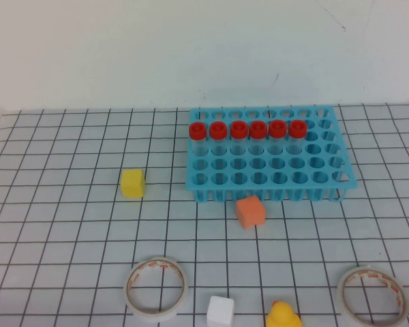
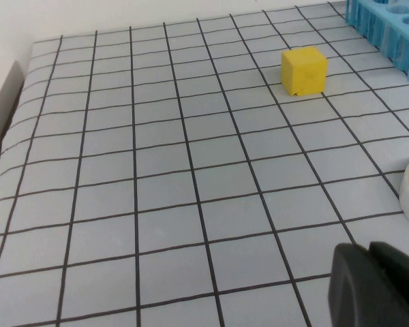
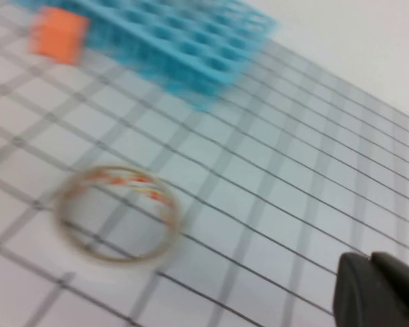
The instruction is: Place the test tubes
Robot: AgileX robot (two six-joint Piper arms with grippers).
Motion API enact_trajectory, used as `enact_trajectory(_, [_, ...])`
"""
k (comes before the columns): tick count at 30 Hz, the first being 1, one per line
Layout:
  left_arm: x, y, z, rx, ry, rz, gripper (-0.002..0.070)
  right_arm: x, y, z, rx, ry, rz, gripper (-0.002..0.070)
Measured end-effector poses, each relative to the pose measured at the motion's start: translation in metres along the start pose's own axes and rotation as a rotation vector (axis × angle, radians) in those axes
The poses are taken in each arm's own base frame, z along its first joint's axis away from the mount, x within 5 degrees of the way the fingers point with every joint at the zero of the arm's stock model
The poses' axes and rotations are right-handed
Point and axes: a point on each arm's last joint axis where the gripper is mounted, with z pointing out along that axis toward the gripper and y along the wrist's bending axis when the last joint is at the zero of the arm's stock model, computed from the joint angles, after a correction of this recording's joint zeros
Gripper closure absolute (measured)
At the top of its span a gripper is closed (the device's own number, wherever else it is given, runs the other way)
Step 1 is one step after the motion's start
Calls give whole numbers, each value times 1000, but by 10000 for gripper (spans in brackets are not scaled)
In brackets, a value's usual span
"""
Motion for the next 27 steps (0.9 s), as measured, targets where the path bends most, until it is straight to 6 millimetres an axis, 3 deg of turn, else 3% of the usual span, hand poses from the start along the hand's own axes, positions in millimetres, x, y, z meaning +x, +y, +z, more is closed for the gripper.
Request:
enact_trajectory(5, [0, 0, 0, 1, -2, -2, 675, 27, 3, 9, 136, 57, 137, 678])
enact_trajectory(10, [0, 0, 0, 1, -2, -2, 675, 43, 7, 18, 159, 80, 215, 678])
enact_trajectory(27, [0, 0, 0, 1, -2, -3, 675, 42, 4, 19, 204, 22, 323, 678])
